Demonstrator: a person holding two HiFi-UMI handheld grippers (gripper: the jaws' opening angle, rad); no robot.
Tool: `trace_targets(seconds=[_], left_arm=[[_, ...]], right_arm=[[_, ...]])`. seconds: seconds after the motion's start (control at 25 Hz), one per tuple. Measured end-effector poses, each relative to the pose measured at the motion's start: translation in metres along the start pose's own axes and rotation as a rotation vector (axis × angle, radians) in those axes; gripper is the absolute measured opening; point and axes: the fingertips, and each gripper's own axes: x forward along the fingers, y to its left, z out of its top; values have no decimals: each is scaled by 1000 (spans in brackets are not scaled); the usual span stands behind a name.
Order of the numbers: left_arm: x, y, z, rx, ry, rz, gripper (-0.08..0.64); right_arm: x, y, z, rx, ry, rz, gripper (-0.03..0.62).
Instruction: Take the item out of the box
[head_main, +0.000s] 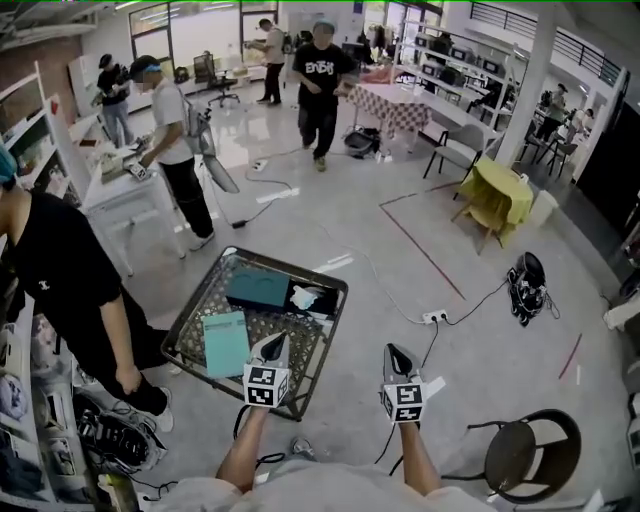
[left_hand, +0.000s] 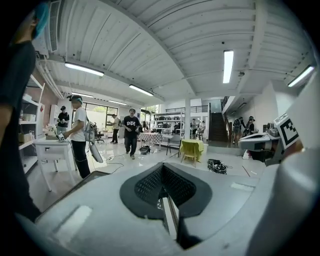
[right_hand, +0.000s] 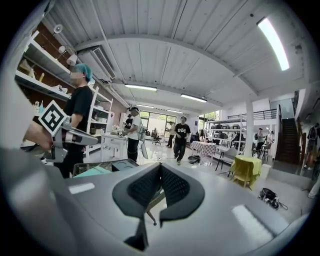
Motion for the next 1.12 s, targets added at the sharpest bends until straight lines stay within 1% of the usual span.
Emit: trace_targets(seconds=[0.24,0.48,0.68,0.88,1.12], left_arm=[[27,41,-2,-12,13,0,6],[48,59,-6,-14,30,-8,6],[67,61,-6,-8,51,-4,6],[89,61,-5,4,69,33,6],[124,77,6,3,76,113,6]], right_arm=[[44,11,8,-13,8,-1,0],[70,16,1,-1,26,3,0],[86,3,-5,15,34,6,0],[112,-16,-12,33,29,40,0],[162,-46,-5,36,5,102,0]])
